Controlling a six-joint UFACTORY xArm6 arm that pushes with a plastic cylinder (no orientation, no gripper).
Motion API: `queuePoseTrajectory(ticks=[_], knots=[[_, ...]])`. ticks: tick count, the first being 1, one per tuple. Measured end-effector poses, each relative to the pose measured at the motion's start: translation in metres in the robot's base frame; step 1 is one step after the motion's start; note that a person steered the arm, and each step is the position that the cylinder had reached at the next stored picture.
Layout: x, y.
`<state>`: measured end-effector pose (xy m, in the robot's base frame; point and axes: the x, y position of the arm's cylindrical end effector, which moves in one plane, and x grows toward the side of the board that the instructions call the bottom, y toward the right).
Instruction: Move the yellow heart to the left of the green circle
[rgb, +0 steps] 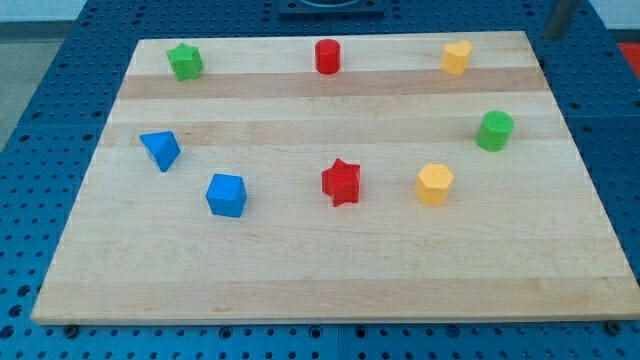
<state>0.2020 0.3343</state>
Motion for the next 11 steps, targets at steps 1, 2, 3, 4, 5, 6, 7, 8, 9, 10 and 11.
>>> queuePoseTrajectory(ticks=[1, 2, 3, 4, 5, 6, 7, 8, 9, 10, 11], knots=[[-0.009, -0.029], [-0.011, -0.072], [-0.010, -0.082], [-0.010, -0.102], [-0.006, -0.127], [0.024, -0.129], [0.062, -0.131], [0.111, -0.146], [0.091, -0.146], [0.051, -0.145], [0.046, -0.145]])
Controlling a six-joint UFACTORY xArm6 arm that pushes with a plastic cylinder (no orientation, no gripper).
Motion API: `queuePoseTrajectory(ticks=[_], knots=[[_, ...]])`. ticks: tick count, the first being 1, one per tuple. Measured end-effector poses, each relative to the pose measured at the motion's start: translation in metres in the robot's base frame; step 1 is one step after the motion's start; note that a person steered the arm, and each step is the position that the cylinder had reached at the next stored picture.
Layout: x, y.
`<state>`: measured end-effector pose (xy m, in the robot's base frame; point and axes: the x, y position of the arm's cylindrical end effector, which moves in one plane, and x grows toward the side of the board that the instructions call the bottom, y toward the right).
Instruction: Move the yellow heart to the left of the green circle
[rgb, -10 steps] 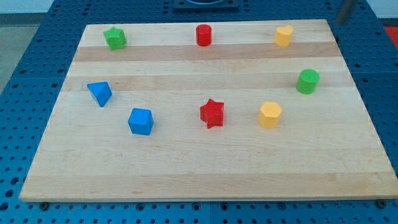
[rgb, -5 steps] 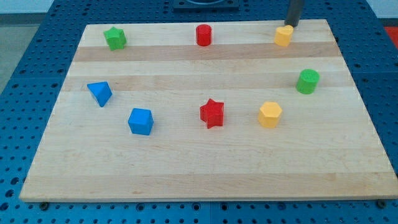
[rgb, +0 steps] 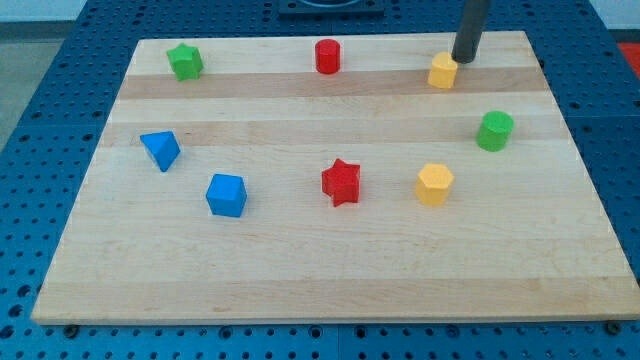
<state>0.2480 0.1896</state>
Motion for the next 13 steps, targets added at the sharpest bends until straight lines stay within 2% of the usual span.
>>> queuePoseTrajectory(ticks=[2, 3, 4, 5, 6, 7, 8, 9, 12, 13], knots=[[0.004, -0.057], [0.004, -0.057], [0.026, -0.057], [0.116, -0.057], [0.133, -0.057], [0.113, -0.065], [0.030, -0.078], [0.051, -0.042], [0.056, -0.014], [0.113, -0.021]])
